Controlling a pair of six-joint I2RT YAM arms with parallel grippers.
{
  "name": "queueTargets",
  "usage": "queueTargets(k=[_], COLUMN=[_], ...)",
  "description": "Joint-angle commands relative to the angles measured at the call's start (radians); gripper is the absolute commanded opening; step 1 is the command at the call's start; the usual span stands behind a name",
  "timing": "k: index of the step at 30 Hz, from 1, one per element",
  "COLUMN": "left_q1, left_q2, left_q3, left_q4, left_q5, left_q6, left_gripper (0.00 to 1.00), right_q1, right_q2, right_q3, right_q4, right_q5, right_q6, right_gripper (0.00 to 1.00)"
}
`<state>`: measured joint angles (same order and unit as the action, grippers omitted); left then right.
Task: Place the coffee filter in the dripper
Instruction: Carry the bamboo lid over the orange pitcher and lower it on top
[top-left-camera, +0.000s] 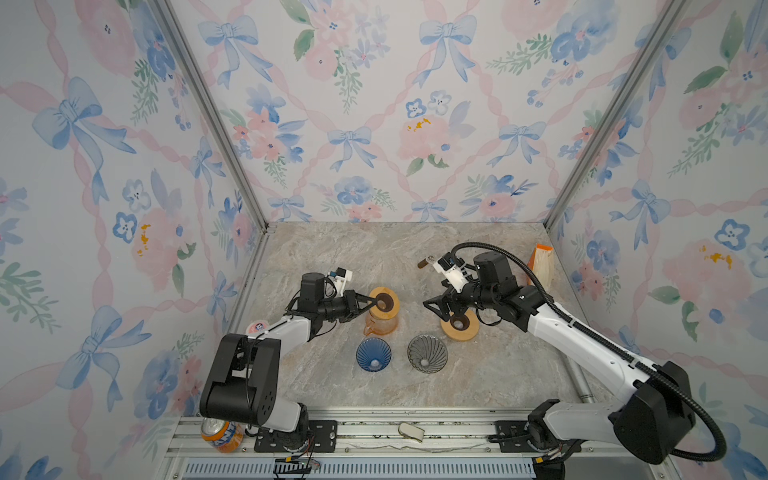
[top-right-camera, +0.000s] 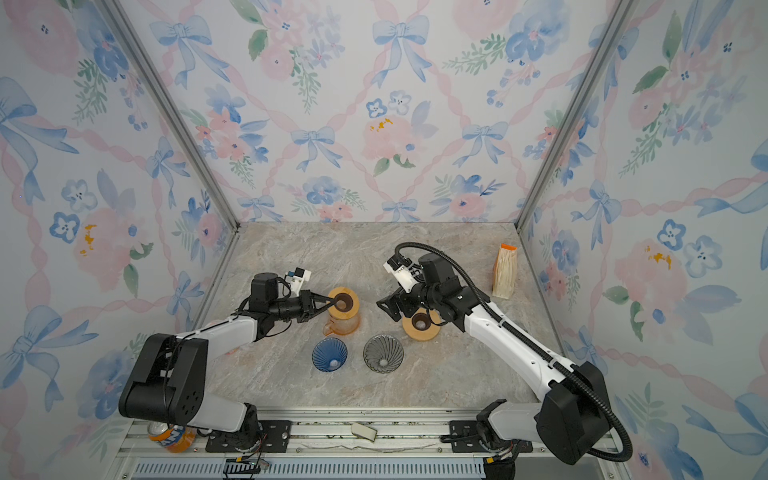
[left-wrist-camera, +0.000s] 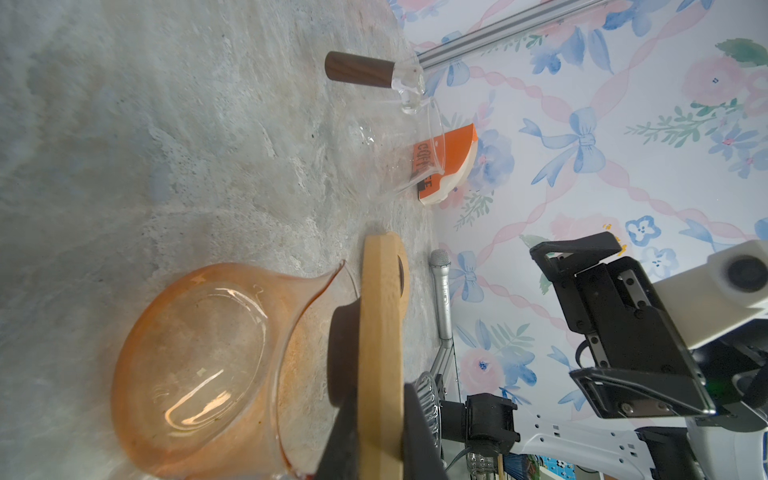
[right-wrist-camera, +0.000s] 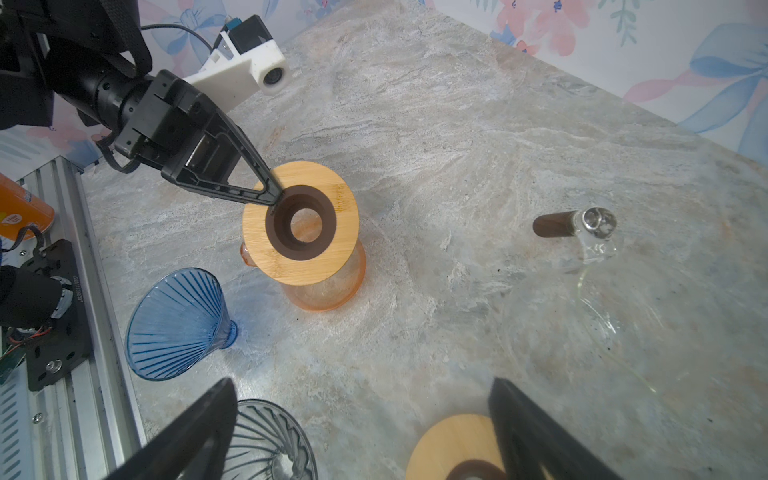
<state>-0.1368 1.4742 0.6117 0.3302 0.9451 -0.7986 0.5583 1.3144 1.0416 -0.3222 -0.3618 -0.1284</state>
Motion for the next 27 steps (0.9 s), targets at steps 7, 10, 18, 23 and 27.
queueTargets(k=[7, 10, 18, 23, 27], left_q1=[0.025, 0.031, 0.037, 0.048, 0.052], left_q2=[0.022, 0.023, 0.029, 0.022, 0.01], left_q3=[-0.038, -0.044, -0.056, -0.058, -0.056], left_q4=[0.034, 0.038, 0.059, 0.061, 0.061], left_q5=[0.006, 0.006, 0.004, -0.001, 0.001], left_q6=[-0.008, -0.008, -0.014, -0.014, -0.016], left_gripper=[0.13, 0.17, 0.24, 0.29, 0.33], right_q1=[0.015, 0.014, 0.018, 0.019, 0.018], right_q2=[0.017, 0.019, 0.026, 0.026, 0.026], right_q3=[0.026, 0.028, 0.035, 0.036, 0.037], right_q4=[-0.014, -0.013, -0.012, -0.012, -0.014], right_q5=[0.006, 0.006, 0.005, 0.006, 0.006], right_q6=[-0.01, -0.011, -0.01, -0.01, -0.009], right_gripper=[0.96, 0.96, 0.96, 0.97, 0.97])
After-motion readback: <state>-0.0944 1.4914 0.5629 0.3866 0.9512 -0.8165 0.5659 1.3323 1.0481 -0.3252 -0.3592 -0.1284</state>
